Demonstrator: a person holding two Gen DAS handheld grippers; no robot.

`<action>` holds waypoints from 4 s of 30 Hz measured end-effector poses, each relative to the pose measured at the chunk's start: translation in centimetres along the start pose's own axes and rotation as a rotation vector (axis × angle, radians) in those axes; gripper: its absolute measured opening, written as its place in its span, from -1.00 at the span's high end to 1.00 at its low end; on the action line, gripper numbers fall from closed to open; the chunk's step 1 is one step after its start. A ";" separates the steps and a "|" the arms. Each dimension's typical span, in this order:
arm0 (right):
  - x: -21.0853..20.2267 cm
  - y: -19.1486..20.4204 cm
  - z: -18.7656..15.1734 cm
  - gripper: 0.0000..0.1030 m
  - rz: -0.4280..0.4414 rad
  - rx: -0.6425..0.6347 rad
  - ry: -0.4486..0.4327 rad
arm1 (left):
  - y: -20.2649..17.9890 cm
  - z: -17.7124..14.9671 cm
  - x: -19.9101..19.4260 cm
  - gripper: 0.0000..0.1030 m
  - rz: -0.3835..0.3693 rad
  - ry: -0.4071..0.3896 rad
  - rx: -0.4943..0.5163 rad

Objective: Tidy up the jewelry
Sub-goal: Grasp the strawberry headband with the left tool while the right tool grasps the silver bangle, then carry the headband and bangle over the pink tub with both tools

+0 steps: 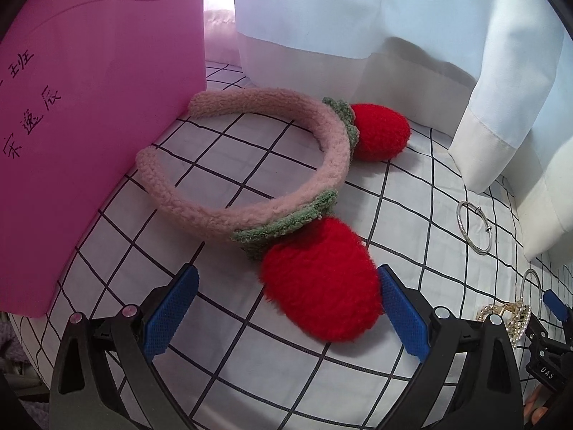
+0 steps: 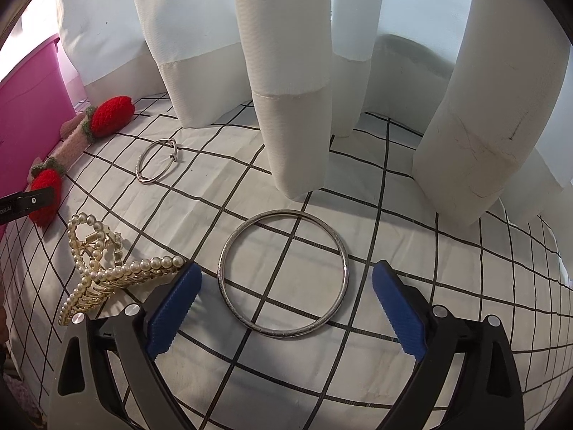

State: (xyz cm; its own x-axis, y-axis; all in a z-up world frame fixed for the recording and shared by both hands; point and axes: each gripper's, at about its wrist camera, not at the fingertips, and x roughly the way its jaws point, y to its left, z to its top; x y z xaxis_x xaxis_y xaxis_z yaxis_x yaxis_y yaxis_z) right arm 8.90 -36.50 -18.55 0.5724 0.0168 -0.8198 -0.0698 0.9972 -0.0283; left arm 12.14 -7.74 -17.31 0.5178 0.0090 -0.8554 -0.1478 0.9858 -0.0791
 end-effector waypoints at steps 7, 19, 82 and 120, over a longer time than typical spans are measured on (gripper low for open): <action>-0.1 0.0 -0.1 -0.77 0.001 0.001 -0.003 | -1.6 0.3 1.3 -0.87 0.037 0.006 0.026; -0.2 0.0 0.0 -0.74 0.020 -0.015 -0.011 | -2.6 0.4 1.4 -0.78 0.033 -0.012 0.043; -19.2 1.7 2.5 -0.36 0.263 -0.028 -0.199 | -1.1 -2.1 -25.8 0.32 -0.097 -0.360 0.024; -14.6 39.8 22.6 -0.36 0.502 -0.384 -0.188 | 25.4 11.7 -22.2 0.30 0.037 -0.338 -0.121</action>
State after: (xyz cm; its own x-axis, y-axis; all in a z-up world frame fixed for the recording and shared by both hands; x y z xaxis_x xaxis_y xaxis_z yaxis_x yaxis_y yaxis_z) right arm 16.20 4.60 5.17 0.5251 0.5204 -0.6734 -0.6319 0.7684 0.1011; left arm 6.71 19.05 5.67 0.7566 0.1195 -0.6428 -0.2604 0.9569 -0.1285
